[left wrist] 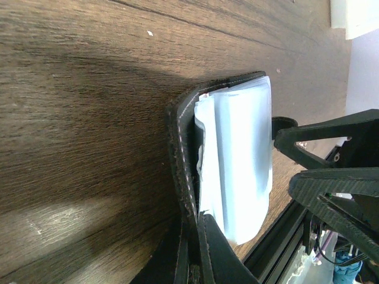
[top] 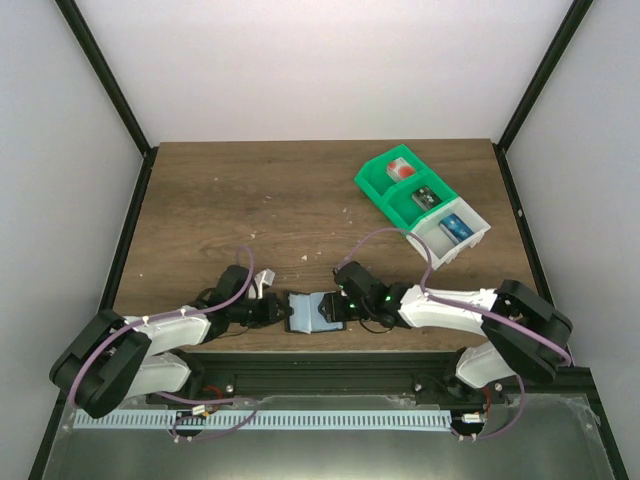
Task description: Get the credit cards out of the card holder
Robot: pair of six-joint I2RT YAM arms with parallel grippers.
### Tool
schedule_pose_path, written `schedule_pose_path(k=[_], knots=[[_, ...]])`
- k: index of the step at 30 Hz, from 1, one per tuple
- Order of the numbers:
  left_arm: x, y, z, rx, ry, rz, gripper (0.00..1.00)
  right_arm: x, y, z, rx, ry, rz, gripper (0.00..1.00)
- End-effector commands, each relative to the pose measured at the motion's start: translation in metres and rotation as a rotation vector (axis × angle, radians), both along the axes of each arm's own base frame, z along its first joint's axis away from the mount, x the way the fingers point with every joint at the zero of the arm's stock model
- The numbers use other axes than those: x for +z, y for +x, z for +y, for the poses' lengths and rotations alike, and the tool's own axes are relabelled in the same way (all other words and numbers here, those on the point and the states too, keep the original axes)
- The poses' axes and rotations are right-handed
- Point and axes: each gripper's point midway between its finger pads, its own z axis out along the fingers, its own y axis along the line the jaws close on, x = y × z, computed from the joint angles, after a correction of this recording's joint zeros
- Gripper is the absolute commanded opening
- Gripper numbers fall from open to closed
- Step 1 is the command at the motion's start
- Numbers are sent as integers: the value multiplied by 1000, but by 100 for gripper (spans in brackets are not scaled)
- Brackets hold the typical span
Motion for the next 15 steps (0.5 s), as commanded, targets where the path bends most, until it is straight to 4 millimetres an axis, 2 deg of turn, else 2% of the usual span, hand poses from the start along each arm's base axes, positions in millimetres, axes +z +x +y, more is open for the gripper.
schedule_pose_path(k=[1, 15], knots=[[0, -1, -2, -10, -13, -1, 0, -4, 2, 4, 7, 11, 8, 57], [0, -1, -2, -12, -13, 4, 0, -6, -3, 24, 61, 73, 47, 56]])
